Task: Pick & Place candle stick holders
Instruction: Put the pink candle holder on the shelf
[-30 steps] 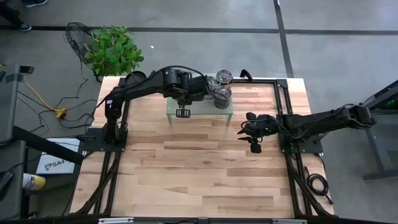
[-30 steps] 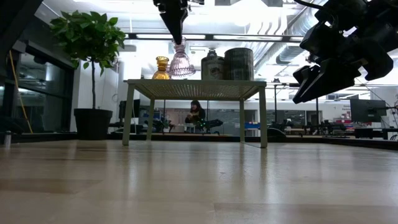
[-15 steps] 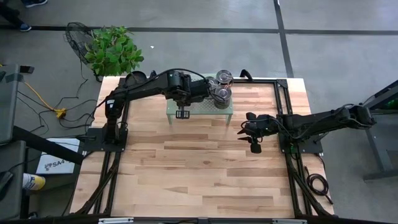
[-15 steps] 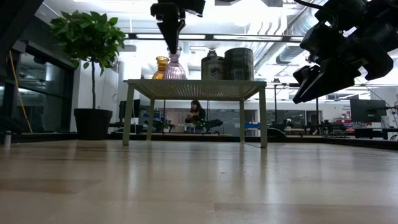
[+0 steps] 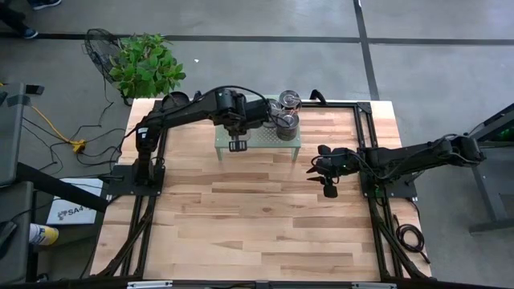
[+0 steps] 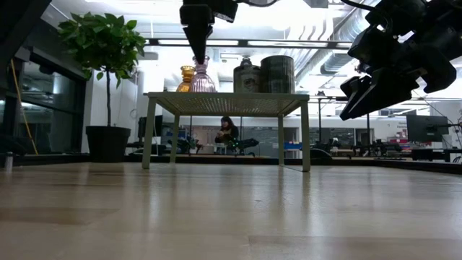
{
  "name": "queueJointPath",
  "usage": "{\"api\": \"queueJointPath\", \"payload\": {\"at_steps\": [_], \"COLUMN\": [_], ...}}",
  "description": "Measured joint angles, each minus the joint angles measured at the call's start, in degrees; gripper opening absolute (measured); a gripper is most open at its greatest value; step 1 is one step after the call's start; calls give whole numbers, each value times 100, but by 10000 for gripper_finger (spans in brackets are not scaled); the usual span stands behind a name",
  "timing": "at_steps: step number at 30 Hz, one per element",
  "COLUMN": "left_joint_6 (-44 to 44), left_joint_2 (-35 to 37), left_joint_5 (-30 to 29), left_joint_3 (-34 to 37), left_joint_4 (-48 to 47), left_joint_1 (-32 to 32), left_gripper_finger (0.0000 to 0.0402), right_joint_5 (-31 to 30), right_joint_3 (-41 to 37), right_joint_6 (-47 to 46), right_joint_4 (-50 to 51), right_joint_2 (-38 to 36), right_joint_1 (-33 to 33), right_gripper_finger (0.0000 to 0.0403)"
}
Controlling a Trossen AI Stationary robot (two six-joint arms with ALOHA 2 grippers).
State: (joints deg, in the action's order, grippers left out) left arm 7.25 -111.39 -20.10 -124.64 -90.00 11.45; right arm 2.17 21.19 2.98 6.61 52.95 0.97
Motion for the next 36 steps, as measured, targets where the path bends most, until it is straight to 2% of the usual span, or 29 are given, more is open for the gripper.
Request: {"api": "queueJointPath", "payload": {"at_steps": [3,10,28,36], "left_joint_6": [-17,-135,-151,-144], "left_joint_2": [0,0,0,0], "left_joint_5": [2,-127,-200,-212], "left_joint_3": [0,0,0,0], "left_joint_4": [0,0,139,416], "left_joint_1": [21,19,19,17], "left_gripper_finger": [19,52,55,71], "right_joint_5": [-1,-2,0,0], "right_joint_3": [0,0,-1,-2], "right_joint_6": [0,-1,-4,-17], "right_joint_4": [0,0,0,41], "right_joint_2": [0,-1,0,0], "right_joint_1": [0,-1,-1,-2], "right_gripper_finger": [114,114,114,114]}}
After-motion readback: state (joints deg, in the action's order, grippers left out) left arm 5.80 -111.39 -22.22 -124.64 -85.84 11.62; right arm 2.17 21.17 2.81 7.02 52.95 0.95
